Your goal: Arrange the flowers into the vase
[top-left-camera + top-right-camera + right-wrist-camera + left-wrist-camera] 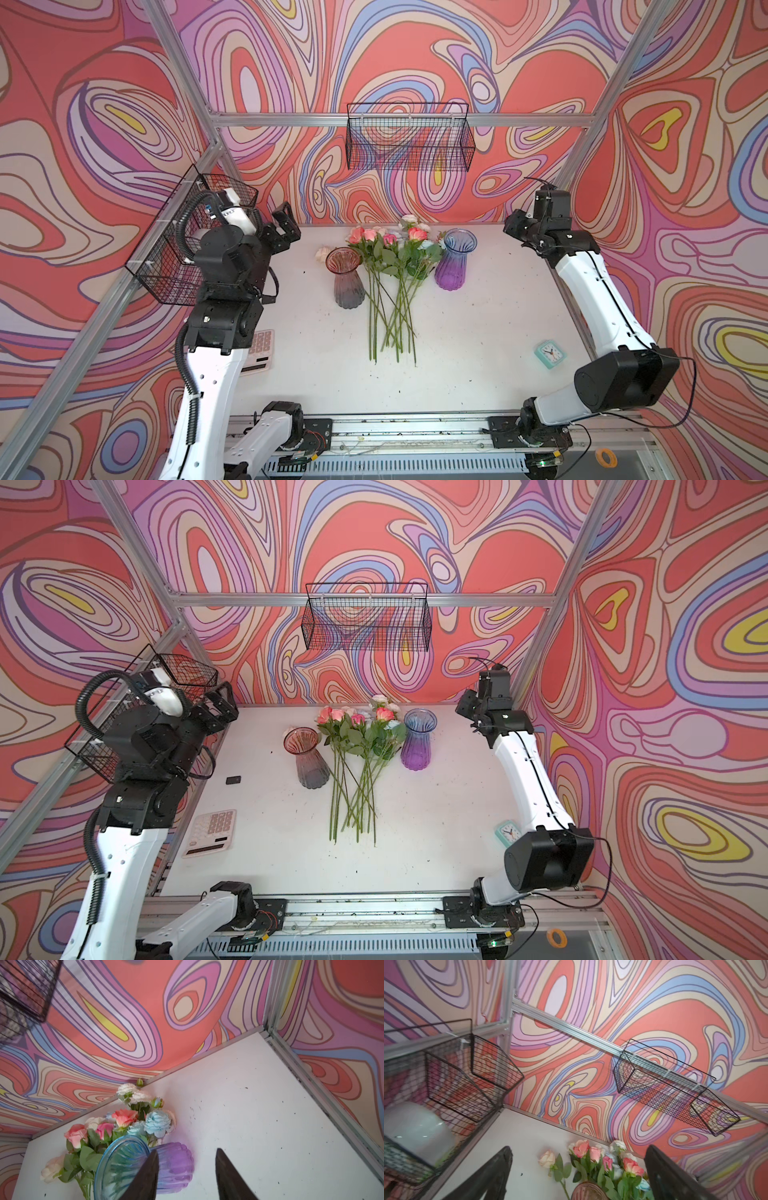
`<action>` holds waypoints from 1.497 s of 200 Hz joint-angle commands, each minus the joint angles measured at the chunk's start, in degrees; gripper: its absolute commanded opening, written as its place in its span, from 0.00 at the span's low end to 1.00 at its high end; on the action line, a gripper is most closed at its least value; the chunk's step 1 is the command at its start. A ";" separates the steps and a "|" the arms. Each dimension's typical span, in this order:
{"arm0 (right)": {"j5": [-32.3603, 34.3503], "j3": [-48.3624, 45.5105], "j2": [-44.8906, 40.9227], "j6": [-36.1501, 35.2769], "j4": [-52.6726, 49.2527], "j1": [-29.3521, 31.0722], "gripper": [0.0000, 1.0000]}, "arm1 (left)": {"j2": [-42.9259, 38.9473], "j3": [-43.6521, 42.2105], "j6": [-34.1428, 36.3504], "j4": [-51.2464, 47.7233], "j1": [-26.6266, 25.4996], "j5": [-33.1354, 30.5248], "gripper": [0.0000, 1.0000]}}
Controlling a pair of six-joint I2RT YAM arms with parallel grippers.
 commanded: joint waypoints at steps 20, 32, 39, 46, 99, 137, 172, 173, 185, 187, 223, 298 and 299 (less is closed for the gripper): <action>-6.99 7.64 6.60 -0.13 -9.83 0.60 0.46 | 7.49 -0.70 -8.98 3.12 -0.05 17.37 1.00; -8.48 9.93 9.21 0.01 -11.36 0.62 0.46 | 8.71 -1.84 -10.82 5.50 -0.05 22.37 0.98; -9.63 10.96 10.36 -0.09 -11.80 0.62 0.48 | 9.84 -1.77 -11.12 7.76 -0.12 26.12 0.96; -10.31 11.40 11.21 0.04 -11.97 0.70 0.49 | 10.66 -1.46 -11.58 8.00 -0.12 29.20 0.94; -14.88 15.15 15.71 -0.36 -15.25 2.01 0.47 | 11.10 -9.29 -16.12 20.49 -3.08 43.53 0.87; -14.68 18.11 16.07 -1.69 -20.24 4.06 0.45 | 11.12 -13.80 -18.52 24.07 -4.50 45.84 0.85; -11.44 21.32 18.20 -2.07 -23.81 5.02 0.44 | 11.73 -15.22 -20.50 26.02 -5.19 46.55 0.84; -11.32 21.37 18.22 -2.11 -23.90 5.02 0.44 | 11.70 -15.25 -20.50 26.01 -5.25 46.57 0.84; -10.33 21.67 18.57 -1.89 -24.30 5.02 0.44 | 11.79 -15.41 -20.27 26.17 -5.87 46.76 0.84; -10.26 21.61 18.58 -1.88 -24.26 5.01 0.44 | 11.84 -15.39 -20.25 26.18 -5.96 46.83 0.83; -8.20 23.96 20.86 -2.77 -26.23 5.08 0.43 | 10.82 -15.36 -18.63 25.54 -7.65 46.58 0.83; -10.11 25.57 25.60 -4.00 -26.72 5.09 0.33 | 13.23 -16.37 -21.30 28.87 -9.25 48.56 0.82; -10.04 25.60 25.65 -3.99 -26.72 5.05 0.33 | 13.20 -16.39 -21.30 28.84 -9.26 48.54 0.82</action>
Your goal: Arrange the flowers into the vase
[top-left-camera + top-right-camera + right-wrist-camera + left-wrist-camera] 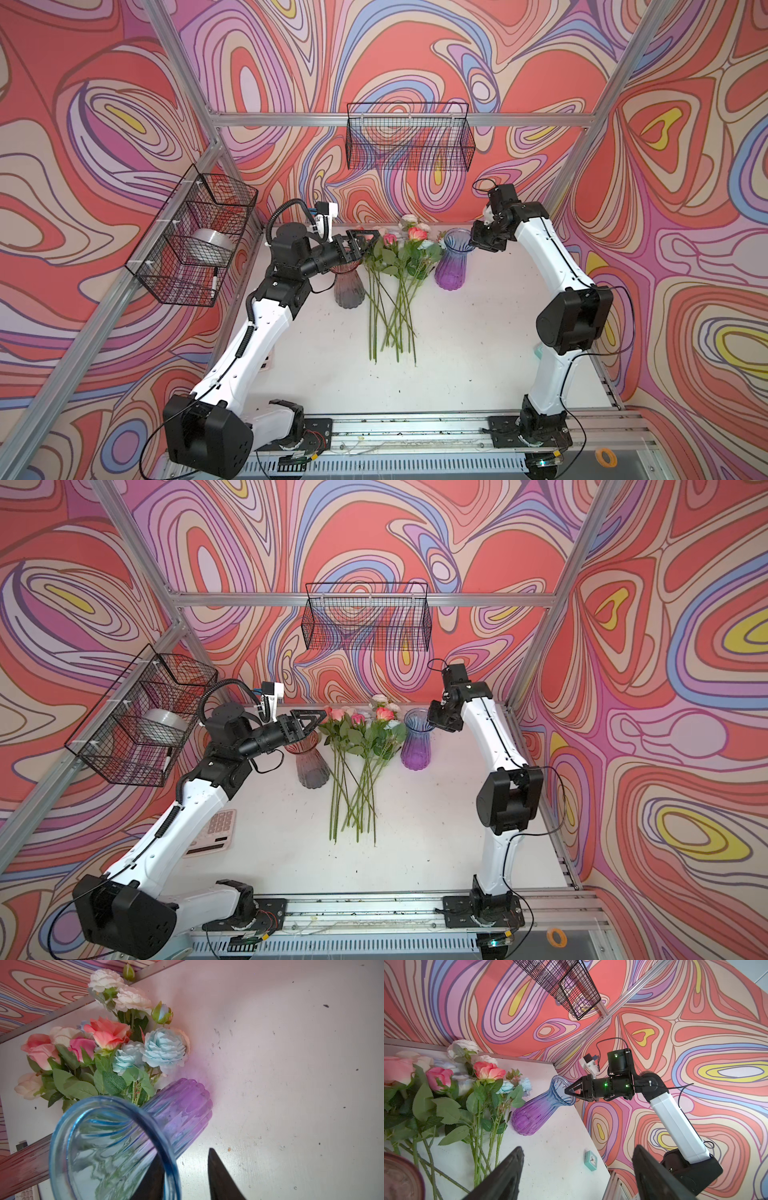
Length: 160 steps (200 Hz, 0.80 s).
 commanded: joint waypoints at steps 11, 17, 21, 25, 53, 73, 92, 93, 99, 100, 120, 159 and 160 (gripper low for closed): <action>0.38 1.73 1.20 -0.93 -0.87 0.09 0.31 | 0.92 -0.53 -1.16 2.47 -0.41 1.40 0.82; 0.34 1.64 1.43 -0.89 -0.83 0.13 0.29 | 0.96 -0.50 -1.13 2.42 -0.40 1.30 0.82; 0.13 1.55 1.46 -0.89 -0.71 0.12 0.28 | 1.00 -0.54 -1.04 2.40 -0.41 1.29 0.82; -0.08 1.43 1.48 -0.93 -0.62 0.11 0.27 | 1.07 -0.49 -1.04 2.27 -0.41 1.29 0.82; -0.35 0.93 1.32 -0.51 -0.38 0.10 0.21 | 1.28 -0.55 -1.04 2.31 -0.35 1.36 0.82; 0.56 0.77 0.88 -0.45 -0.70 0.05 0.16 | 1.35 -0.47 -1.04 2.26 -0.41 1.33 0.82; 0.69 0.15 0.48 -0.14 -0.84 -0.02 0.09 | 1.44 -0.46 -1.05 2.26 -0.40 1.55 0.82; 0.67 0.15 0.50 -0.07 -0.85 -0.03 0.09 | 1.44 -0.46 -1.04 2.26 -0.36 1.56 0.82; 0.51 -0.07 0.38 0.11 -0.86 0.04 0.07 | 1.44 -0.42 -1.04 2.22 -0.41 1.57 0.82; 0.49 -0.10 0.32 0.14 -0.86 0.05 0.06 | 1.44 -0.44 -1.04 2.28 -0.41 1.57 0.82; 0.16 -1.10 -0.71 0.52 -0.52 -0.09 0.00 | 1.45 -0.54 -1.04 2.92 -0.49 2.30 0.82; -3.19 -7.82 -6.42 2.12 1.47 -3.00 0.00 | 1.96 -0.54 -1.35 3.52 -0.83 3.15 0.81; -3.38 -8.06 -6.42 2.20 1.54 -3.37 0.00 | 1.96 -0.55 -1.35 3.51 -0.84 3.15 0.81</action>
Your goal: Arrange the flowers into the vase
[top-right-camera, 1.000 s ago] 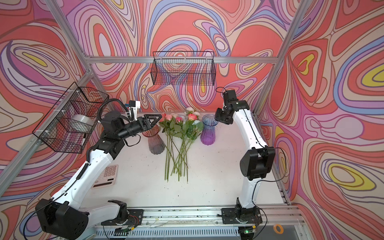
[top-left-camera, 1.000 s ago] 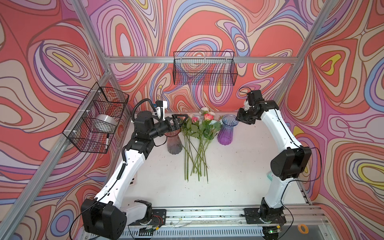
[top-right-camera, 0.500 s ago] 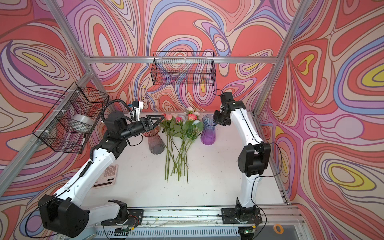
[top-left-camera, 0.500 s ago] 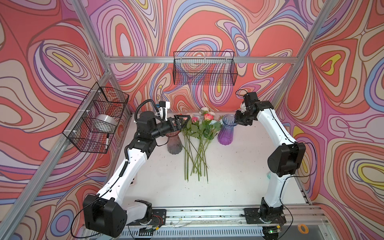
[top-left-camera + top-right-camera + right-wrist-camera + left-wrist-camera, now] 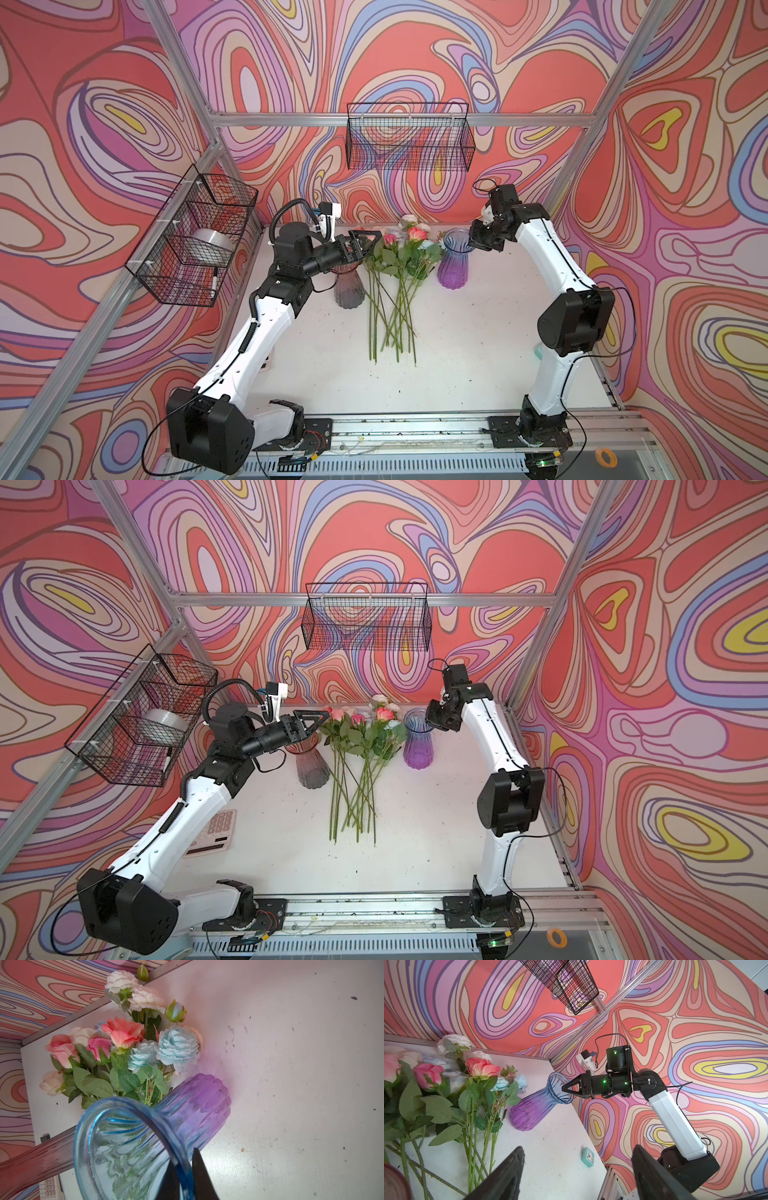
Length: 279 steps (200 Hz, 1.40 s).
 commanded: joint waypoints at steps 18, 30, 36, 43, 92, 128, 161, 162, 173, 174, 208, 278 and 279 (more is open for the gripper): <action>-2.28 -9.50 -8.38 0.66 -0.68 -4.99 0.00 | 1.26 -0.53 -1.04 2.35 -0.78 1.54 0.81; -2.57 -11.67 -11.52 0.15 -1.50 -5.69 0.00 | 1.74 -0.45 -1.04 2.31 -1.01 1.80 0.81; -2.62 -12.77 -12.74 -0.14 -2.05 -6.03 0.00 | 2.00 -0.32 -1.00 2.18 -1.19 1.91 0.81; -3.29 -14.18 -14.04 -0.38 -2.54 -6.50 0.00 | 2.30 -0.28 -1.16 2.09 -1.39 2.06 0.81; -9.60 -24.83 -21.00 0.30 -2.10 -8.82 0.00 | 2.77 -0.11 -1.46 2.55 -2.94 3.14 0.79; -8.03 -26.81 -22.67 -0.65 -2.93 -8.87 0.00 | 2.85 0.14 -0.38 1.56 -4.10 2.87 0.80; -5.56 -24.76 -23.52 -1.25 -4.08 -8.87 0.25 | 2.86 0.38 0.30 0.79 -4.72 2.72 0.82; -5.43 -24.68 -23.51 -1.22 -4.21 -8.92 0.26 | 2.90 0.35 0.31 0.82 -4.72 2.76 0.82; -4.22 -23.01 -24.01 -1.44 -5.05 -8.87 0.31 | 3.01 0.50 0.40 0.45 -4.77 2.91 0.82; -4.14 -22.88 -24.07 -1.53 -5.14 -8.87 0.31 | 3.02 0.55 0.40 0.39 -4.75 2.90 0.82; 0.71 -16.97 -25.21 -2.13 -7.52 -8.83 0.36 | 2.27 0.77 1.55 -0.60 -4.74 2.02 0.81; 19.20 -2.97 -24.89 0.44 -6.18 16.06 0.22 | -3.78 1.99 11.26 -12.76 -3.81 -15.59 0.81; 19.65 -2.97 -24.81 0.46 -6.01 16.38 0.21 | -3.85 1.99 11.33 -12.98 -3.74 -16.11 0.81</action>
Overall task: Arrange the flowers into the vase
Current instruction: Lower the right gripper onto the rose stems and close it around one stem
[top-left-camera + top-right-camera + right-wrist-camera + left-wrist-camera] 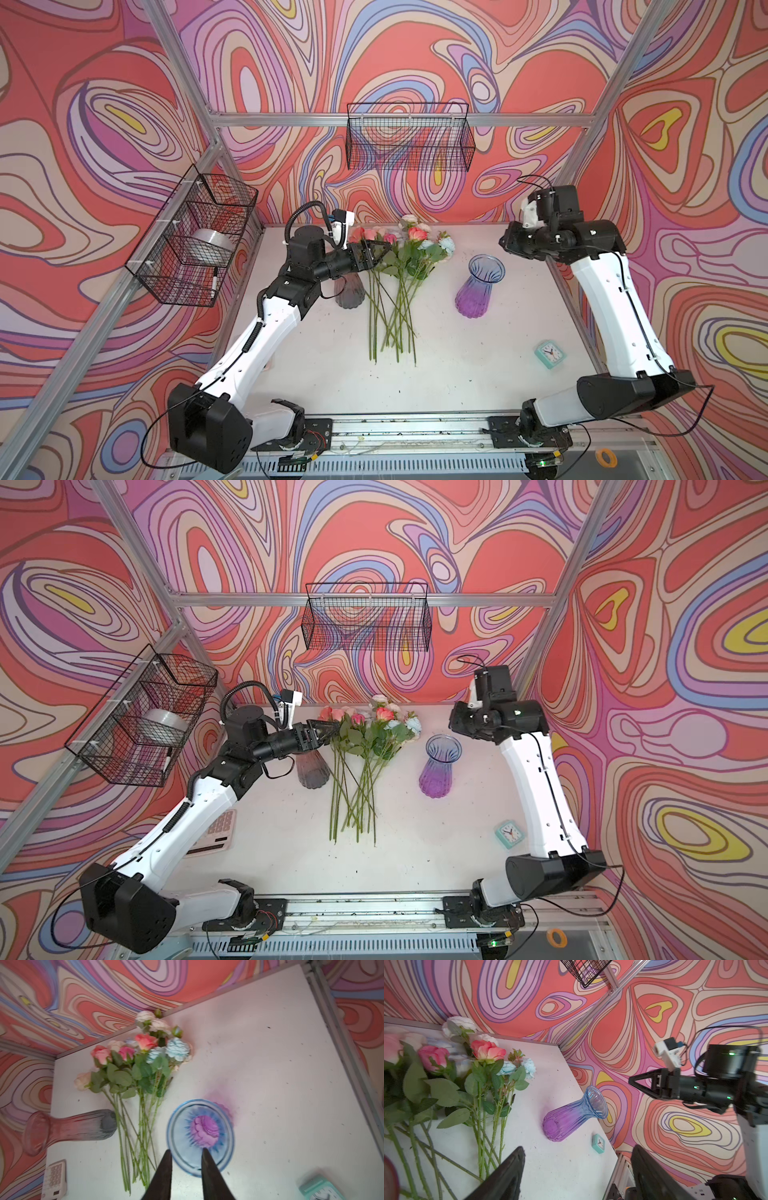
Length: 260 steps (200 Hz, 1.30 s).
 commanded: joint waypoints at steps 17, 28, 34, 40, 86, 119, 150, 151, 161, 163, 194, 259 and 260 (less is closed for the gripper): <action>16.39 2.43 3.53 1.08 3.13 21.51 0.19 | -5.59 1.87 5.52 -9.08 1.85 -18.99 0.81; 18.90 2.21 5.63 1.30 5.12 26.41 0.17 | -6.82 1.68 5.46 -11.25 3.05 -25.67 0.82; 19.81 2.12 7.12 1.04 6.00 28.75 0.17 | -7.47 1.52 5.13 -12.22 3.80 -28.80 0.82; 20.57 2.37 8.84 1.02 6.81 30.89 0.17 | -8.07 1.29 4.76 -13.03 4.54 -31.86 0.82; 14.56 2.32 20.80 4.32 13.19 35.79 0.13 | -12.49 -1.57 3.25 -12.65 8.94 -42.80 0.85; 10.44 2.47 26.06 5.67 17.25 35.63 0.12 | -13.76 -1.93 4.01 -12.17 8.97 -44.00 0.86; 5.16 -0.47 29.89 9.75 21.52 33.41 0.10 | -13.94 -2.02 3.92 -12.30 9.05 -45.04 0.86; 4.82 -0.69 29.92 9.90 21.81 33.32 0.10 | -13.96 -2.02 3.90 -12.34 9.05 -45.09 0.86; 1.88 -2.75 30.69 10.85 24.49 32.88 0.10 | -14.20 -2.00 3.94 -12.47 9.13 -45.59 0.86; 1.54 -2.89 30.84 10.95 24.85 32.81 0.10 | -14.23 -1.97 3.89 -12.48 9.14 -45.72 0.86; -3.75 -5.27 34.41 12.54 28.89 32.71 0.10 | -14.64 -2.42 3.31 -12.08 9.26 -45.94 0.86; -6.27 -5.04 41.03 13.28 31.62 32.44 0.12 | -13.30 -2.36 2.48 -12.04 9.50 -44.11 0.86; -6.30 -5.00 41.11 13.24 31.61 32.39 0.12 | -13.29 -2.37 2.47 -12.04 9.54 -44.06 0.86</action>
